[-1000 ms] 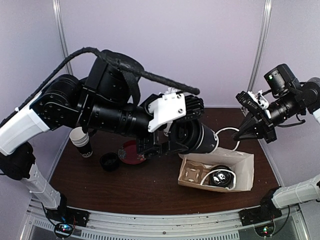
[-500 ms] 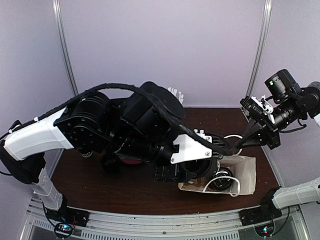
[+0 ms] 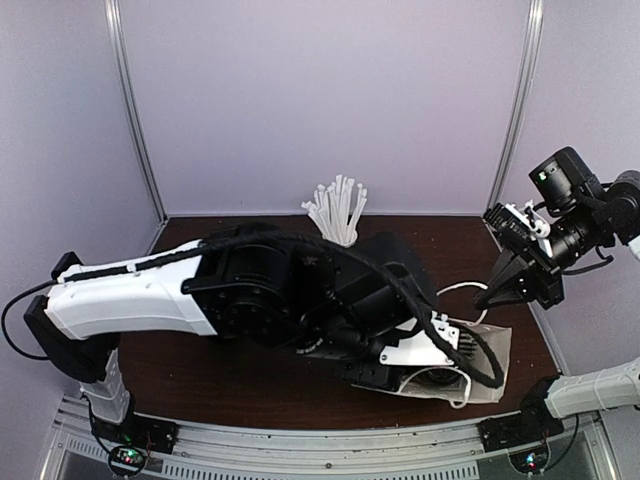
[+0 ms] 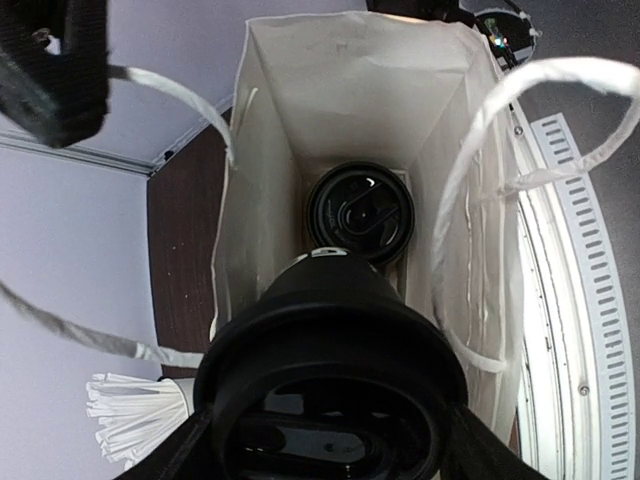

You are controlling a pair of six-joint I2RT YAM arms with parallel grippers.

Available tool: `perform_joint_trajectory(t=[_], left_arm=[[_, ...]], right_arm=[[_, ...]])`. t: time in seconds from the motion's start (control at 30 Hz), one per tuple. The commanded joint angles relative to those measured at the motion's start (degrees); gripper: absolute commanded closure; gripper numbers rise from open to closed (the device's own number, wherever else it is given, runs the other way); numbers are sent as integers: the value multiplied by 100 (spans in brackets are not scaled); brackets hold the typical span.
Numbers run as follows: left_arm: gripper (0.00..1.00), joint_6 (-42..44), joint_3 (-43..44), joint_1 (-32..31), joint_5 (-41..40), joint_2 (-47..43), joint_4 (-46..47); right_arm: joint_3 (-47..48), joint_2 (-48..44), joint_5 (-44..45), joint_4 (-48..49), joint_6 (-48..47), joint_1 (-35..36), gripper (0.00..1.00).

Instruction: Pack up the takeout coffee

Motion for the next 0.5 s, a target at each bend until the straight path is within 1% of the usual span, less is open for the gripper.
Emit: perform_joint_trajectory(t=[0.0, 0.17, 0.33, 0.47], left_arm=[[42, 358, 273, -210, -410, 144, -150], [42, 268, 202, -246, -494, 291, -379], [43, 274, 169, -244, -934, 586, -425], [43, 293, 161, -249, -1008, 704, -454]], right_arm=[[149, -8, -179, 5, 1, 80, 100], [296, 137, -171, -47, -41, 180, 100], [171, 176, -109, -107, -109, 329, 100], [129, 140, -172, -261, -232, 384, 100]])
